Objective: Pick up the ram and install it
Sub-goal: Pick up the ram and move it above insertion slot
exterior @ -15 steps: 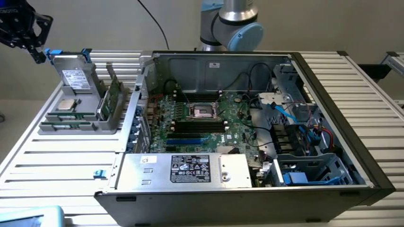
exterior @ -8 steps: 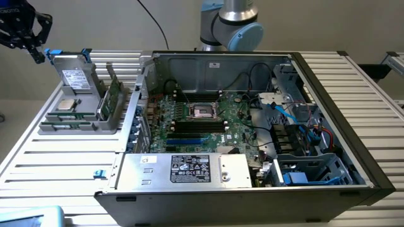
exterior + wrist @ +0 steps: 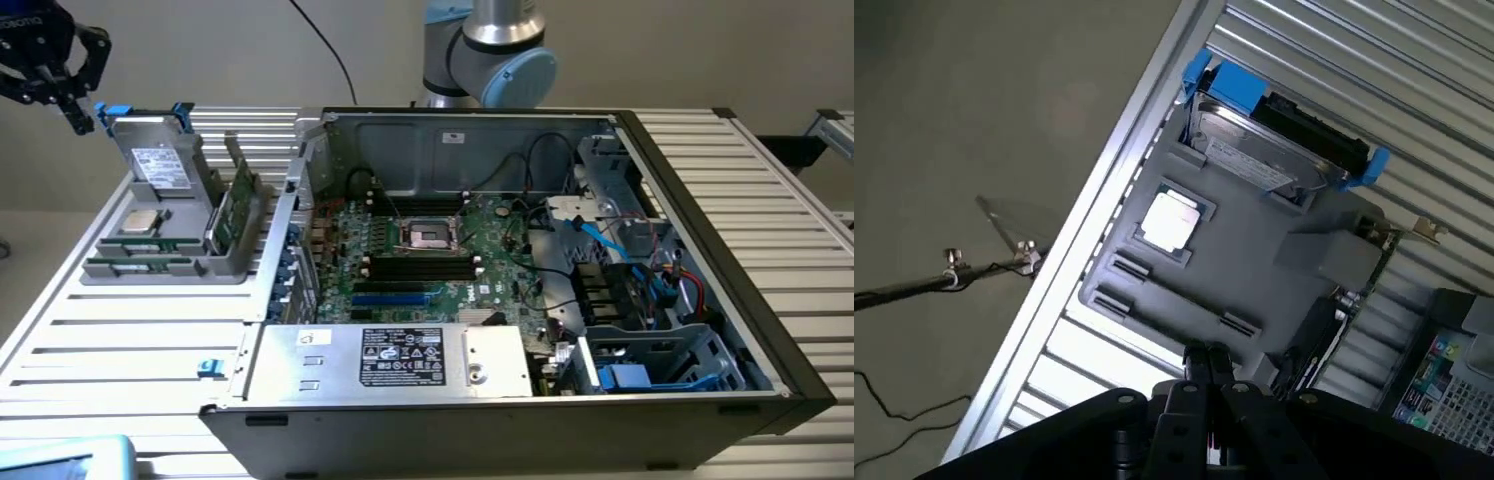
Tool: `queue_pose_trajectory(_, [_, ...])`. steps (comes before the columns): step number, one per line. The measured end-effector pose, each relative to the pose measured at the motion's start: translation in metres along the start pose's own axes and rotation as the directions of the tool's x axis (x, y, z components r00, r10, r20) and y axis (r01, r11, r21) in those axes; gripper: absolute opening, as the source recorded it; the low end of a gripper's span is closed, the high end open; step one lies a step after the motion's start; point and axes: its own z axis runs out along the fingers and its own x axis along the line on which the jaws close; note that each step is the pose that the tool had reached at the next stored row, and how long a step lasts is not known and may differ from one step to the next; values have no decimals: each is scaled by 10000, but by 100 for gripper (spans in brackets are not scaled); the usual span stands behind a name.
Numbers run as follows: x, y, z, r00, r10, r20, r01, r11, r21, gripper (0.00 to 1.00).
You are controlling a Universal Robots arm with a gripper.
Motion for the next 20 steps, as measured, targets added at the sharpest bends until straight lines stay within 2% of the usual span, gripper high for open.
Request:
queue_pose_trajectory(3, [0, 0, 0, 9985, -545, -26, 545, 9985, -8, 11])
queue_pose_trajectory(6, [0, 0, 1, 9939, -1098, -52, 1098, 9939, -17, 11])
queue_pose_trajectory(9, [0, 0, 1, 9867, -1626, -76, 1626, 9867, -27, 11])
queue_pose_trajectory(12, [0, 0, 1, 9763, -2161, -101, 2160, 9764, -39, 11])
queue_pose_trajectory(13, [0, 0, 1, 9676, -2520, -116, 2520, 9677, -49, 11])
queue_pose_trajectory(16, [0, 0, 2, 9523, -3049, -140, 3049, 9524, -62, 11])
queue_pose_trajectory(17, [0, -1, 2, 9409, -3384, -155, 3384, 9410, -72, 11])
queue_pose_trajectory(20, [0, -1, 2, 9210, -3892, -177, 3891, 9211, -89, 11])
